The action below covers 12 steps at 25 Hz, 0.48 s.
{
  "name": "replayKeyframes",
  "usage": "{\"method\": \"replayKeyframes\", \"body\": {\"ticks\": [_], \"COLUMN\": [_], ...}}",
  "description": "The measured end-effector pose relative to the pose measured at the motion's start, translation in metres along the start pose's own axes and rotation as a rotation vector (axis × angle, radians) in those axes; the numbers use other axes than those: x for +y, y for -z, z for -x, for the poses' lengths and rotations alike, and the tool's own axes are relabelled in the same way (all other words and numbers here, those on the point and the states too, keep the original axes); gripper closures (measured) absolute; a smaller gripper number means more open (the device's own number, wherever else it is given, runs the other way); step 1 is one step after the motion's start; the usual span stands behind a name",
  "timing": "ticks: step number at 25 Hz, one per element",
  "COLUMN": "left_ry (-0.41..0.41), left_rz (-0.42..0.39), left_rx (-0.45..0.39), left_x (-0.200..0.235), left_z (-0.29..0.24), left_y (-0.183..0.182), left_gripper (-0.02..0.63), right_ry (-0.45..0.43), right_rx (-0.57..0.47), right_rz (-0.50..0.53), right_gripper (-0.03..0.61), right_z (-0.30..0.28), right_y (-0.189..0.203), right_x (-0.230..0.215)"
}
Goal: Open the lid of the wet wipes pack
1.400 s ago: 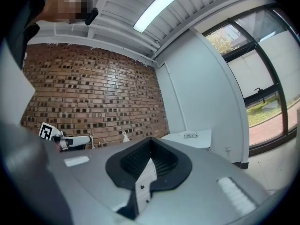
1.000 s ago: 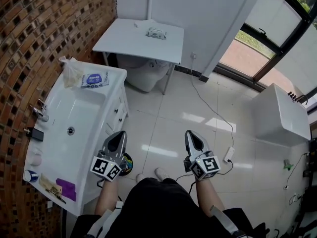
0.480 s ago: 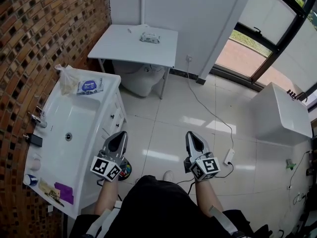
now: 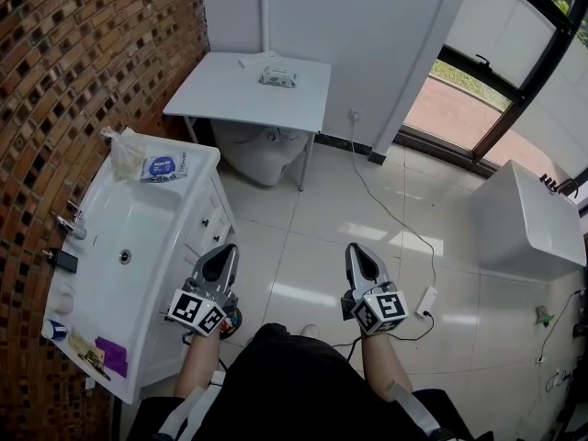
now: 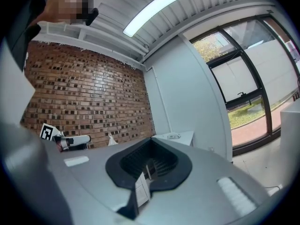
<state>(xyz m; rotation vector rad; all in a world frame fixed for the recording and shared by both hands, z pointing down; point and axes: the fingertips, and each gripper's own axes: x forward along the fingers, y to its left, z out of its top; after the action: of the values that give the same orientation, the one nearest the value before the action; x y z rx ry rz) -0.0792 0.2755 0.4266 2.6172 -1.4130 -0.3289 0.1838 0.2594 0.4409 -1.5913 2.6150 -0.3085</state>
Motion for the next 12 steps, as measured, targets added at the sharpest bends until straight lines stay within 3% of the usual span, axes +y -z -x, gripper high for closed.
{"method": "replayKeyframes", "body": {"ticks": [8,12], "left_ry": [-0.009,0.017], "left_rz": [-0.015,-0.048], "left_rx": [0.018,0.081], "left_x": [-0.021,-0.042], "left_z": [-0.035,-0.055], "left_y": [0.006,0.022], "left_gripper": [0.614,0.614], "right_ry": [0.005,0.022], "right_rx": [-0.016,-0.013], "right_rz": [-0.028,-0.047], "right_gripper": [0.575,0.575], "right_z": [0.008,0.024], "right_y": [-0.006,-0.004], "right_x": [-0.044,-0.076]}}
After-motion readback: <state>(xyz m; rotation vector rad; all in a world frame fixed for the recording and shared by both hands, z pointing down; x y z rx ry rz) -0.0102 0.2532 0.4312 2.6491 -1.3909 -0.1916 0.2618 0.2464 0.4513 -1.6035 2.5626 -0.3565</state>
